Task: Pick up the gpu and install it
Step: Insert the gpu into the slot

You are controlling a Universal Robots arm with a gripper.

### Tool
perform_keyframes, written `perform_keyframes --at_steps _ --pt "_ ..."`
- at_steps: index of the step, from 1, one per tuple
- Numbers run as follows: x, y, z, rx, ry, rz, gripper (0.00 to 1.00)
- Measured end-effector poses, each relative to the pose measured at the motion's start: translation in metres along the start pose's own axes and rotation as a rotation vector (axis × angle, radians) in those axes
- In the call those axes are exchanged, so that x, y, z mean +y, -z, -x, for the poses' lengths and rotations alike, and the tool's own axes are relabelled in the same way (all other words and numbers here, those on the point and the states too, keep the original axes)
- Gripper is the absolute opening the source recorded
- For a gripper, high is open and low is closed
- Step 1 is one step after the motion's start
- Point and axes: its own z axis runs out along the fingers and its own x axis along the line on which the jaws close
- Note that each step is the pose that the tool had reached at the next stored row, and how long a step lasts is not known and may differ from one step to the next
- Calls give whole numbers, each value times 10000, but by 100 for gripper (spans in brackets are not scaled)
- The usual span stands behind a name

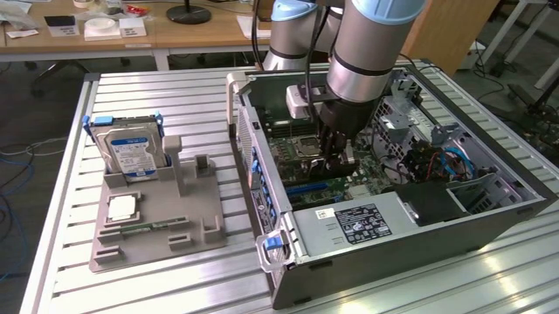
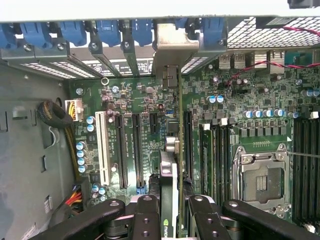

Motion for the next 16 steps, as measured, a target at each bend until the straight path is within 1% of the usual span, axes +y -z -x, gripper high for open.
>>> perform_keyframes --at_steps 8,16 --pt "3 -39 -2 0 -2 0 27" --pt "19 -44 -3 -3 -3 -1 27"
